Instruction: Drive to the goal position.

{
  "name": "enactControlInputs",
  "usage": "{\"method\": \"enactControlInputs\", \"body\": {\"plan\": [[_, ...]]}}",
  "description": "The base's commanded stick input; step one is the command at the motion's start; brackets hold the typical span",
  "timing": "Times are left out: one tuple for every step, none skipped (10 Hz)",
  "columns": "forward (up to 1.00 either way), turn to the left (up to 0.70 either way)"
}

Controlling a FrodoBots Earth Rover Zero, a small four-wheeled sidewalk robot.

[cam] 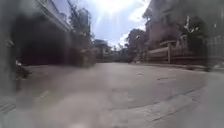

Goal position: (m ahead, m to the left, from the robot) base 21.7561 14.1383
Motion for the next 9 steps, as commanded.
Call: {"method": "enactControlInputs", "body": {"plan": [[0.7,0.0],[0.7,0.0],[0.7,0.0],[0.7,0.0],[0.7,0.0],[0.7,0.0],[0.7,0.0],[0.7,0.0],[0.7,0.0]]}}
